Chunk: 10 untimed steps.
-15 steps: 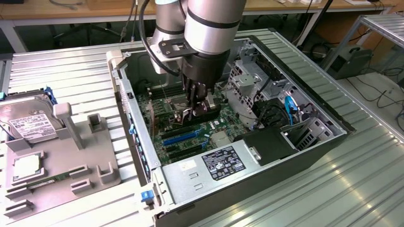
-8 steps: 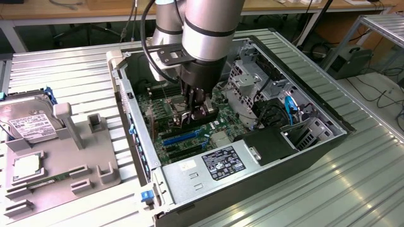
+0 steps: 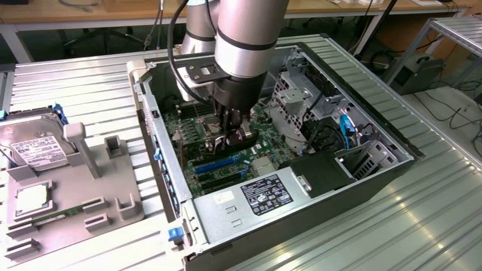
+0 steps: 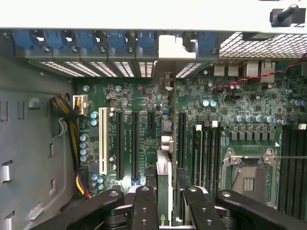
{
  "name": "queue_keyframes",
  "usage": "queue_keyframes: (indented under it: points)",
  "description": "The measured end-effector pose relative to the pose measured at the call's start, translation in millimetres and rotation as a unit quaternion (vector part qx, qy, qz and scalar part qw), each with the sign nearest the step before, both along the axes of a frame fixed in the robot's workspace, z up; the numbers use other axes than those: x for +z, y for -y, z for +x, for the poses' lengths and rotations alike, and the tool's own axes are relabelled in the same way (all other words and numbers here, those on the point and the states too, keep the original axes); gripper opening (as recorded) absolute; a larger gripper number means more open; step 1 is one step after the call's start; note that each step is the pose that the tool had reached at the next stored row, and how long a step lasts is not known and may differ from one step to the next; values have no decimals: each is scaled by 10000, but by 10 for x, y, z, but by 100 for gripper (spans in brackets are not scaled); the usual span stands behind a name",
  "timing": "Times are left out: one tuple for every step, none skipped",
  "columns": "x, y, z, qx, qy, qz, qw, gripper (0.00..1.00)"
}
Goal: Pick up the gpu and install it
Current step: 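Insert the gpu into the slot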
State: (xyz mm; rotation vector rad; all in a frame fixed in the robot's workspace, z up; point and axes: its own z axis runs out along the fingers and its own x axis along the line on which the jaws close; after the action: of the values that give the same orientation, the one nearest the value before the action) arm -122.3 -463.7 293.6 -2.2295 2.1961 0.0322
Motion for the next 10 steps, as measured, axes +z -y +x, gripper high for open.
queue_keyframes:
  points:
    - [-17, 0, -5, 0, 0, 1, 10000, 26]
    - [-46, 0, -13, 0, 0, 2, 10000, 26]
    - [-75, -2, -24, 0, 0, 1, 10000, 26]
    - [-93, -4, -31, 0, 0, 1, 10000, 26]
    - [-109, -5, -35, 1, 0, 1, 10000, 26]
    - [-122, -6, -42, 0, 0, 1, 10000, 26]
    - [-139, -6, -54, -1, 0, 1, 10000, 26]
    - [-149, -6, -58, -2, 0, 1, 10000, 26]
    - [-164, -6, -67, -4, 0, 1, 10000, 26]
    - [-174, -6, -72, -8, 0, 1, 10000, 26]
